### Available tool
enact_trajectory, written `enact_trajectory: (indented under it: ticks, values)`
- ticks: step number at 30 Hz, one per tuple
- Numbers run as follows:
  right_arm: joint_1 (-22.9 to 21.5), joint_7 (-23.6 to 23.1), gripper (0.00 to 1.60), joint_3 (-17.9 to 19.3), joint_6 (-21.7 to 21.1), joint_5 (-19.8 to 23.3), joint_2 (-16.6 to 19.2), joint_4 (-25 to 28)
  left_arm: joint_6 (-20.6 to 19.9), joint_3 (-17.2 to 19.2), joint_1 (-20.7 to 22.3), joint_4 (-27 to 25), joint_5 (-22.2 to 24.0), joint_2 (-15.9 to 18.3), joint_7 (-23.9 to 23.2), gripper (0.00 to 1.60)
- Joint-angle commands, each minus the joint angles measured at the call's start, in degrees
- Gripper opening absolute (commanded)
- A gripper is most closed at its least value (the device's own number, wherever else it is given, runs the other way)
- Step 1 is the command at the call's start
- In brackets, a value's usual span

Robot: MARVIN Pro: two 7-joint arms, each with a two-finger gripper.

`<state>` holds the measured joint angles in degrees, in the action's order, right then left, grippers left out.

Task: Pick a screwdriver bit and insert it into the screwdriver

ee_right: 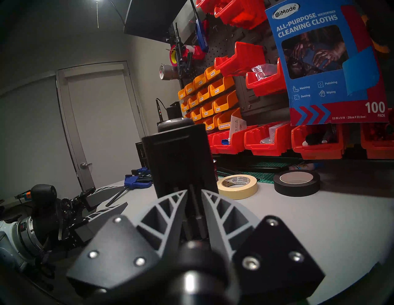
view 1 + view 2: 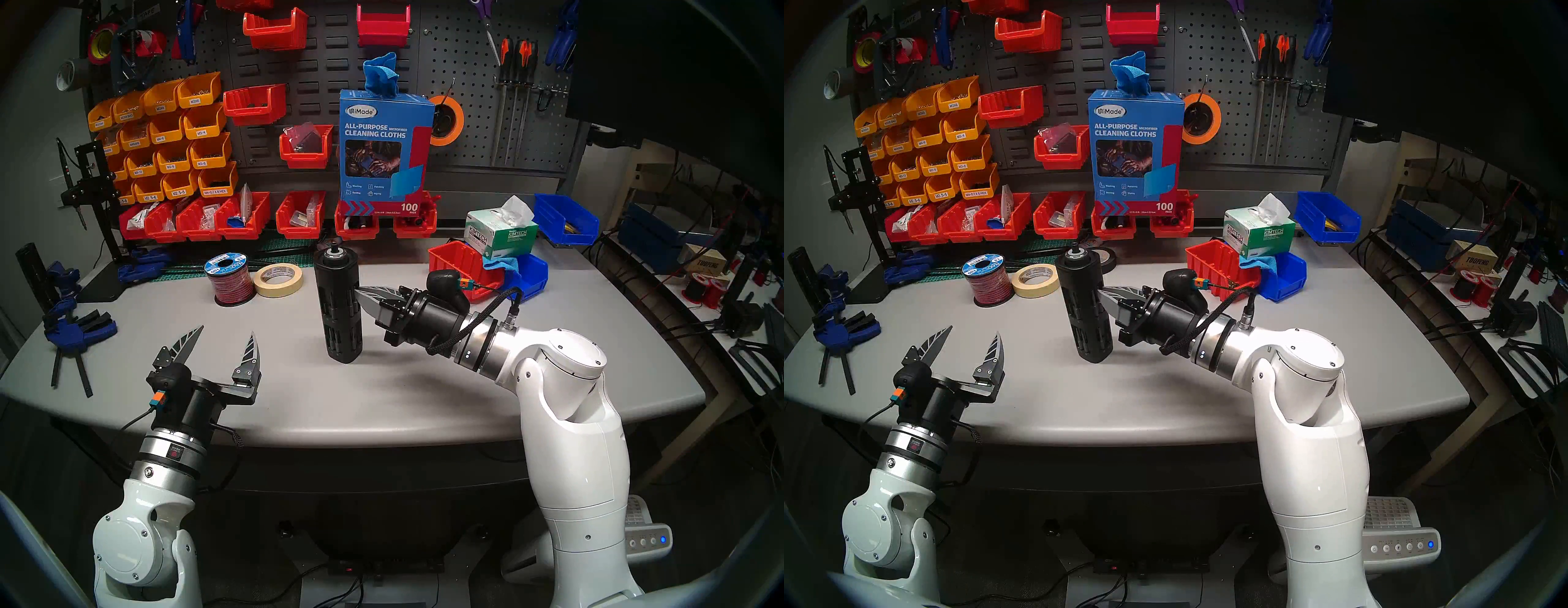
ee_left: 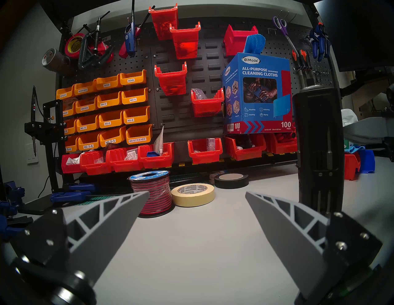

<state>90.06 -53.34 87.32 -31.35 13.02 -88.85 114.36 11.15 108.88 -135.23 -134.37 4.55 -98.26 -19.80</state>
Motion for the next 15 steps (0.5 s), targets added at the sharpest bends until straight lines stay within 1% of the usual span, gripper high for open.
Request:
enact_trajectory:
  ticks: [1, 9, 13, 15]
  values:
    - [-2.4, -0.2, 0.63, -0.1, -0.1, 0.2, -0.2, 0.7, 0.5, -0.1, 0.4, -1.9, 0.1, 0.0, 0.0, 1.60]
    - [-3.0, -0.4, 0.61, -0.4, -0.2, 0.2, -0.2, 0.1, 0.5, -0.1, 0.5, -1.9, 0.1, -0.1, -0.2, 1.60]
    - [-3.1, -0.4, 0.56, -0.5, -0.3, 0.1, -0.2, 0.0, 0.5, -0.1, 0.5, -1.9, 0.1, -0.2, -0.3, 1.60]
    - [-3.1, -0.4, 0.47, -0.5, -0.2, 0.1, -0.2, 0.0, 0.5, 0.0, 0.5, -1.9, 0.1, -0.2, -0.3, 1.60]
